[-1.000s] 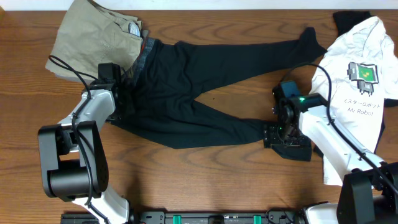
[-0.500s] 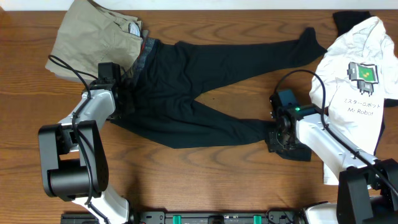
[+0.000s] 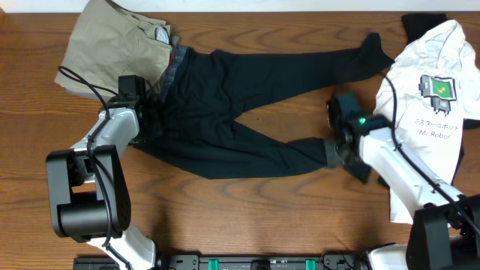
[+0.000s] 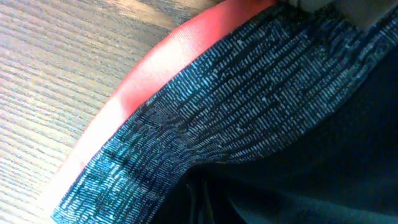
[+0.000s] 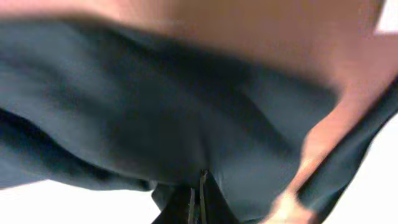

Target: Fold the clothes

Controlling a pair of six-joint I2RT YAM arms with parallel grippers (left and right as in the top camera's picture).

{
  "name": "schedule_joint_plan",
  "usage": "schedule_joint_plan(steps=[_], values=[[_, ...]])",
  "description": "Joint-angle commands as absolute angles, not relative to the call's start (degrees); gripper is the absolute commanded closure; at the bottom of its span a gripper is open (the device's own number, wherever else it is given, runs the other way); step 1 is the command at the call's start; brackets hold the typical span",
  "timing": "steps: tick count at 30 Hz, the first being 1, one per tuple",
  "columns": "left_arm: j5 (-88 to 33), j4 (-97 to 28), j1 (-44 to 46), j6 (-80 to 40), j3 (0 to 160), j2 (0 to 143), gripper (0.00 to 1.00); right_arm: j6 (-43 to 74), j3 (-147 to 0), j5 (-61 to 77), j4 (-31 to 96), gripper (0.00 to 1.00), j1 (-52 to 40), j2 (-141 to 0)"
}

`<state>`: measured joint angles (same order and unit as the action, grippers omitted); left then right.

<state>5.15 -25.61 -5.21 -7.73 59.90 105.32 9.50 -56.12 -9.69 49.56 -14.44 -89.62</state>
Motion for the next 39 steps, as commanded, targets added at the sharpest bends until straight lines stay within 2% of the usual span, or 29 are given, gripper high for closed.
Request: schedule_joint_plan(steps=[1,7,12,29,36,37,38,39], values=[[5.58,-25.58,-5.72,-8.45,58.83,107.11,0.94,2.09,-62.43,-4.78,49.47,0.99,-10.98,-89.69],[5.58,-25.61,-5.72,-8.43,58.83,107.11,0.94,-2.96,-63.96,12.58,46.87,0.99,-0.62,-90.56],[5.61,-25.61,-5.72,-8.43,58.83,107.11,0.94,-4.91,-63.96,20.64,47.03,0.99,3.42,-93.60],[5.61,-25.58,-5.72,-8.43,58.83,107.11,0.94,-5.15,-72.58,25.32,55.16,0.99,3.84,-94.04],[5.61,-25.56,-5.72,-8.43,58.83,107.11,0.94,-3.25,-73.21,27.62,53.36,0.96,6.37,-94.89],[5.61,-25.56,-5.72,-8.43,58.83,107.11,0.94,-3.22,-73.21,27.68,53.39,0.94,6.37,-95.18],[5.61,-25.56,-5.72,-8.43,58.83,107.11,0.94,-3.14,-73.21,27.68,53.34,0.88,6.35,-95.22],[5.61,-25.56,-5.72,-8.43,58.83,107.11,0.94,-2.26,-73.21,27.57,53.21,0.65,6.37,-95.26]])
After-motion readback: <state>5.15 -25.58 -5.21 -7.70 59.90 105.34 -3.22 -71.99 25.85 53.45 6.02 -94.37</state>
